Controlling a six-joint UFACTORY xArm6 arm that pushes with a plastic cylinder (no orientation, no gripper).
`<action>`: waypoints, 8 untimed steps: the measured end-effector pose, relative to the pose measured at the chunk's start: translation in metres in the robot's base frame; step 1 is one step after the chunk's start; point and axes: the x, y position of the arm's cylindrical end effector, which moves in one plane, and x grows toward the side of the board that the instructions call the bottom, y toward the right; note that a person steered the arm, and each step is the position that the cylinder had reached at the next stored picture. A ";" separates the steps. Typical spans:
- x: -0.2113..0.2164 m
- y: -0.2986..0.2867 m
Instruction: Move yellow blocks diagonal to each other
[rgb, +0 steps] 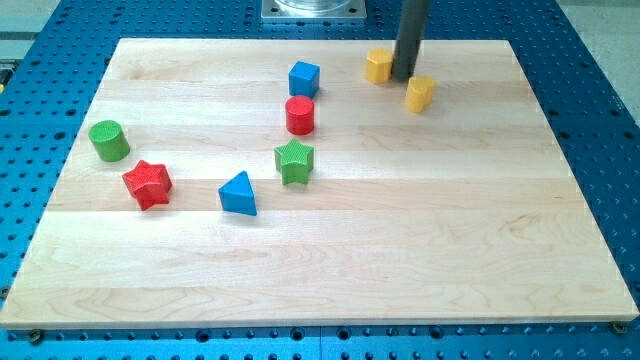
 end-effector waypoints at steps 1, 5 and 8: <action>-0.002 0.014; 0.096 -0.041; 0.094 0.116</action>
